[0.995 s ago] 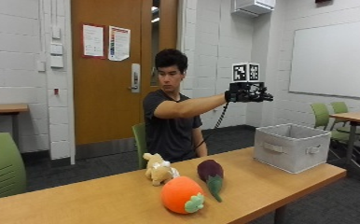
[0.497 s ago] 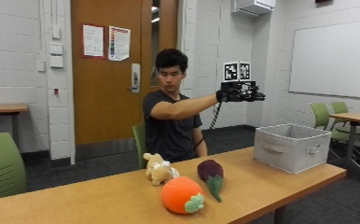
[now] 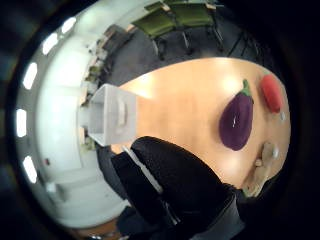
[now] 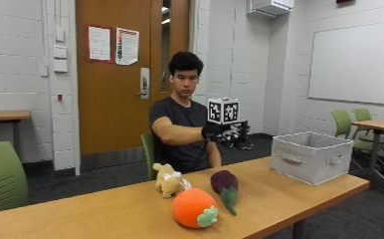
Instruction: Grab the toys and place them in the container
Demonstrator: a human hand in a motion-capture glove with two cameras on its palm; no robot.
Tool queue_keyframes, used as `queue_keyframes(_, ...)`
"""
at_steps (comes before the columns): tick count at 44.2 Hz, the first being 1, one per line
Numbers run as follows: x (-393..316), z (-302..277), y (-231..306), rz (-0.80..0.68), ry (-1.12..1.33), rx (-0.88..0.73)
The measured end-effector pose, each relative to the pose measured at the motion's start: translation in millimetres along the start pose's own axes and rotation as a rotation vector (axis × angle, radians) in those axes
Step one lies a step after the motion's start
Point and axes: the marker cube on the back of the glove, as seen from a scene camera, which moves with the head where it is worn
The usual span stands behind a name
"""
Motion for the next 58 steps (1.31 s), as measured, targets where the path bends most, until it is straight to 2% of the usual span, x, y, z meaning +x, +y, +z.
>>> queue_keyframes(17,32,123,-16,0.052,-0.016,-0.137)
queue_keyframes(23,35,147,-12,0.054,-0.023,-0.141)
queue_keyframes(33,39,145,-13,0.074,0.037,-0.141)
queue_keyframes(43,35,135,-9,0.076,0.148,0.017)
queue_keyframes(49,38,126,-9,0.081,0.102,0.009)
queue_keyframes(54,39,99,-14,0.089,0.041,-0.030)
queue_keyframes(58,28,51,-21,0.090,0.035,0.009)
